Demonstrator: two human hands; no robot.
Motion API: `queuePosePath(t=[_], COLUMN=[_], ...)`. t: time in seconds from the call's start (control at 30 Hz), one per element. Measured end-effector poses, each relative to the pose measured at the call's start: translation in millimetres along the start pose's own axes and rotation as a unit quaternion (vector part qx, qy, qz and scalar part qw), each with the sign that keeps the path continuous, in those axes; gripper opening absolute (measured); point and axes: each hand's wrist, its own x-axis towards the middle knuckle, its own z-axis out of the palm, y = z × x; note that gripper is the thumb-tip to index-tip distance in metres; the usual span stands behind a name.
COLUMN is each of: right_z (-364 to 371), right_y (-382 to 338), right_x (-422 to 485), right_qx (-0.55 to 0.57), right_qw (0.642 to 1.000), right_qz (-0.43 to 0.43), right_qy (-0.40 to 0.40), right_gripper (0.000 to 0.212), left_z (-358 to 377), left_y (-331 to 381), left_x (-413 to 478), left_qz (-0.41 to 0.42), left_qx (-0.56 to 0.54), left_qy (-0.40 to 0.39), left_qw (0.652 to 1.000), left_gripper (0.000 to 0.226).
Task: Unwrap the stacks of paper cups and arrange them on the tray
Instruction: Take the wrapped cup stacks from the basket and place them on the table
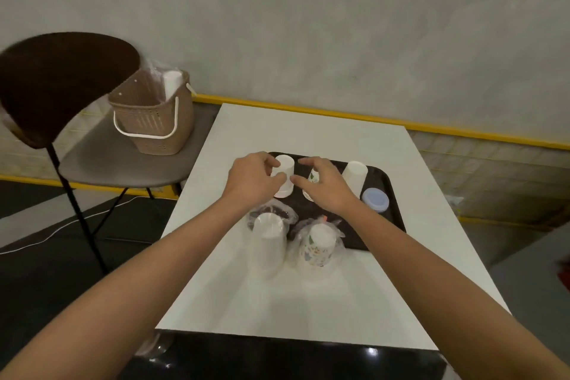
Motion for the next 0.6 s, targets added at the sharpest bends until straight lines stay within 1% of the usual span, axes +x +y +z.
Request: queuePosePath(t=[0.17, 0.33, 0.6], right_z=[21, 59, 112], right_y=[-45, -96, -157], right_x=[45, 96, 180], right_qx=[0.004, -0.005, -0.016], right_qw=[0.999, 0.998, 0.999], right_qz=[-0.028, -0.054, -0.035], right_qy=[-0.02, -0.029, -0.028], right_gripper=[0.047, 0.047, 0.049], left_z=[-43, -86, -154], left_y=[-32, -78, -135], left_x=[34, 78, 167], left_qz=[-0.006, -0.024, -0.017], left_qx=[0.015, 0.025, 0.013], left_qy=[0.036, 0.057, 0.064], left_qw=[0.999, 0.998, 0.998], left_gripper=[0.033, 0.036, 0.032])
